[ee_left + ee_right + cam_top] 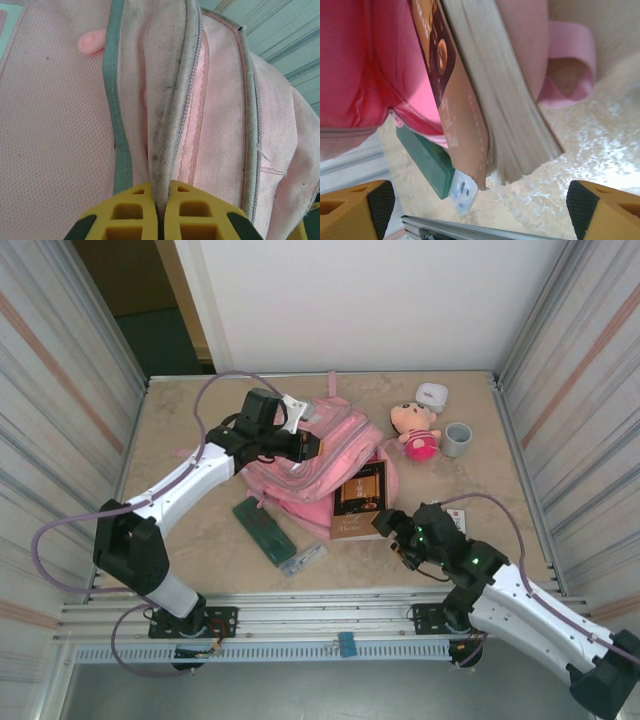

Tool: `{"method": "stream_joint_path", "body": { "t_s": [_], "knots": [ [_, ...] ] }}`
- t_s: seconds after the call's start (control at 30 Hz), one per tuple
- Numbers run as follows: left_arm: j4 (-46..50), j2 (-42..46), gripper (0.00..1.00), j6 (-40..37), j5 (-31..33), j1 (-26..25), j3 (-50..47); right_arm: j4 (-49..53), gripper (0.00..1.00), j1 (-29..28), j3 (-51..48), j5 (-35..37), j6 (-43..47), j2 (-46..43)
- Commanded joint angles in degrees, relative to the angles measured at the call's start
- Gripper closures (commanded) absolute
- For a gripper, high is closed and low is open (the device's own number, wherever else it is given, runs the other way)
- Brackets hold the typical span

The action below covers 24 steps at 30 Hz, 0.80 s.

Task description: Pack books, pencil case, and school supplies into a backpack

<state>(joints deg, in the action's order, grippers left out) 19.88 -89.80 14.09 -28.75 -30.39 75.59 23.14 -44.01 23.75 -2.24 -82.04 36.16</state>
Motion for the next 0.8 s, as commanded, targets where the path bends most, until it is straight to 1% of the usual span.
{"method": "stream_joint_path", "body": {
  "t_s": [0.0, 0.23, 0.33, 0.37, 0.4, 0.43, 0.47, 0.53, 0.63, 0.67, 0.7, 0.77],
  "knots": [
    [-6.86, 0.9, 1.0, 1.37, -1.86, 0.13, 1.43, -8.02, 0.1, -1.83, -2.38, 3.91, -4.41, 3.53],
    [-6.61, 1.09, 1.0, 1.21, -1.84, 0.13, 1.98, -20.01, 0.11, -3.66, -5.47, 6.22, -6.02, 10.74],
    [-6.89, 1.12, 1.0, 1.49, -2.02, 0.08, 2.17, -25.38, 0.14, -3.94, -6.55, 7.39, -5.37, 12.97],
    [-7.03, 1.12, 1.0, 1.46, -2.02, 0.08, 2.29, -26.87, 0.18, -3.89, -6.69, 7.83, -4.73, 13.42],
    [-6.99, 1.12, 1.0, 1.47, -1.97, 0.14, 2.32, -27.0, 0.25, -3.93, -6.47, 8.63, -3.95, 13.5],
    [-6.88, 1.1, 1.0, 1.34, -1.85, 0.08, 2.5, -26.76, 0.34, -3.81, -6.1, 9.32, -3.08, 13.22],
    [-6.7, 1.12, 1.0, 1.14, -1.68, 0.14, 2.59, -26.11, 0.44, -3.78, -5.6, 9.82, -1.72, 12.71],
    [-5.99, 1.12, 1.0, 0.6, -1.22, 0.12, 2.71, -23.58, 0.61, -3.13, -4.36, 10.41, 1.09, 10.82],
    [-4.72, 1.14, 1.0, -0.57, -0.61, 0.12, 2.63, -17.37, 0.9, -1.33, -1.07, 10.15, 8.07, 5.94],
    [-4.48, 1.2, 1.0, -0.8, -0.49, 0.07, 2.5, -14.98, 0.96, -0.23, 0.25, 9.35, 11.16, 4.1],
    [-4.43, 1.19, 1.0, -0.95, -0.45, 0.13, 2.36, -13.61, 1.0, 1.05, 1.22, 7.85, 14.03, 2.72],
    [-4.99, 1.29, 1.0, -0.9, -1.28, 0.07, 2.19, -12.94, 1.0, 6.25, 2.46, -0.04, 20.44, -0.04]
  ]
}}
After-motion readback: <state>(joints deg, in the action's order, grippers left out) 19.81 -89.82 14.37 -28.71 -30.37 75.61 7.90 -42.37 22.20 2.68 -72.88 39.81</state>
